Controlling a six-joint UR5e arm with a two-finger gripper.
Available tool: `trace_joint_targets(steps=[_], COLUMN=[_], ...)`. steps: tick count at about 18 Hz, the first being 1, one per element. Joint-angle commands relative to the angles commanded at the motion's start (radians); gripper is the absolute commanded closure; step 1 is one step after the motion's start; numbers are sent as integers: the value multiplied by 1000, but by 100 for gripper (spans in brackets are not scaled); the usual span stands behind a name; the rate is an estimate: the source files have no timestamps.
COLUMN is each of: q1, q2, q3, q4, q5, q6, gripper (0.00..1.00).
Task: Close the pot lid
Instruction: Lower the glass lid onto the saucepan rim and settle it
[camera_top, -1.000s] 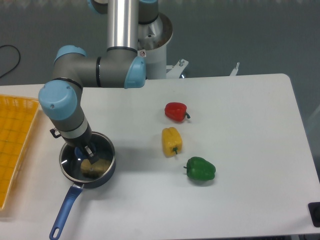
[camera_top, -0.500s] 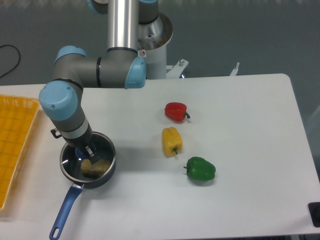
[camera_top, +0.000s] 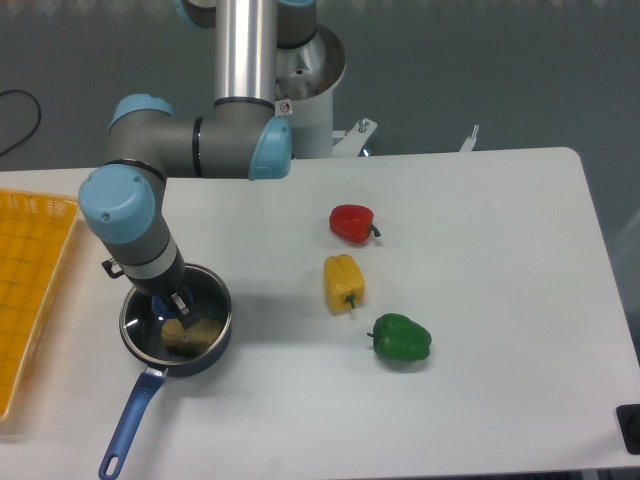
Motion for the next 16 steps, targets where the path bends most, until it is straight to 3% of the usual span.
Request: trace_joint_targets(steps=[16], q1=[-5], q2=[6], q3=[0], q4=[0], q5=[-6], q6=[-5], gripper=[43])
